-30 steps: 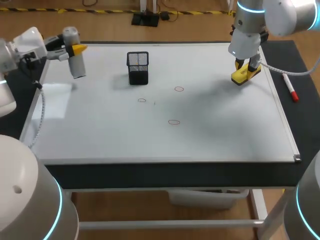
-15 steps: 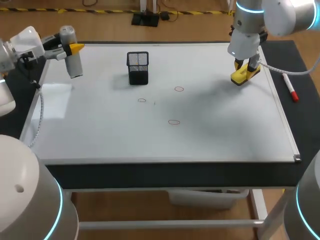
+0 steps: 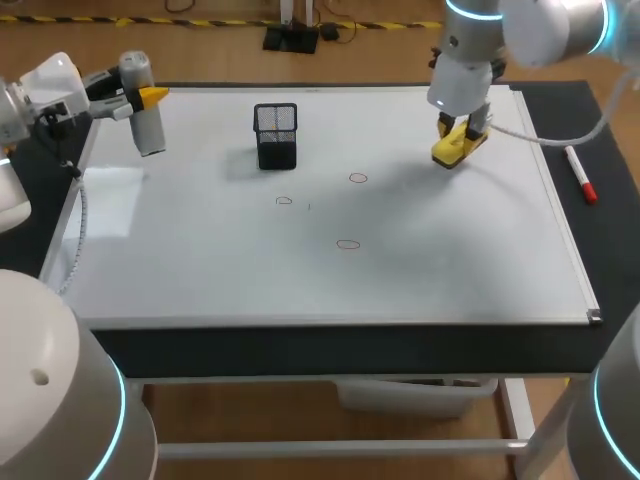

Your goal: Pick up the inspection probe, press it on each red-marked spot on the whiteboard one by one, put down the probe, pick up the eraser, and wipe off all the red marks.

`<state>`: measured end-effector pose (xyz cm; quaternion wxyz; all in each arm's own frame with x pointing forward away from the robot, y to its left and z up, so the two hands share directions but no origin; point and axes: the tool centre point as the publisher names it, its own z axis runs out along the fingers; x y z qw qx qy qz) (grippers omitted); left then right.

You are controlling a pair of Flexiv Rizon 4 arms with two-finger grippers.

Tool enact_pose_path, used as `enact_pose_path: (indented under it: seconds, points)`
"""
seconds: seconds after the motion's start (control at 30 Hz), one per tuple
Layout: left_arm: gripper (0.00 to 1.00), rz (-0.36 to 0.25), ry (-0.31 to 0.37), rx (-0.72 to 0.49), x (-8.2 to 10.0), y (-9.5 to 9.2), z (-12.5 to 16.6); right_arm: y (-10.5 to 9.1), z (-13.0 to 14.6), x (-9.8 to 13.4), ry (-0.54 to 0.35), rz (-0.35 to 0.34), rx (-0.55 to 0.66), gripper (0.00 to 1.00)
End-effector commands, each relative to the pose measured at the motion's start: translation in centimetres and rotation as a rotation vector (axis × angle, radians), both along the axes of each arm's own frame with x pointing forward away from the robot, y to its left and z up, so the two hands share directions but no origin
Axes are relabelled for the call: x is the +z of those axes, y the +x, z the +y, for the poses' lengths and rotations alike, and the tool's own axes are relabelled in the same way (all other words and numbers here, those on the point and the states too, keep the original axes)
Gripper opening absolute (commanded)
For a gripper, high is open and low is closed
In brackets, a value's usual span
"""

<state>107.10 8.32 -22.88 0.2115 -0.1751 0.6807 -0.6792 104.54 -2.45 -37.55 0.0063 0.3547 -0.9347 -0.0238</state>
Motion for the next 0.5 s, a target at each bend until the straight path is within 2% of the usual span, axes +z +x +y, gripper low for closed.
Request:
enact_pose_path:
  seconds: [0.03, 0.5]
  points:
    - [0.00, -0.001, 0.001, 0.003, 0.1, -0.1, 0.0, -0.5, 1.8, -0.1, 0.009, -0.002, 0.039, 0.00]
    - [0.00, -0.001, 0.001, 0.003, 0.1, -0.1, 0.0, -2.1, 10.6, -0.1, 0.055, 0.004, 0.251, 0.00]
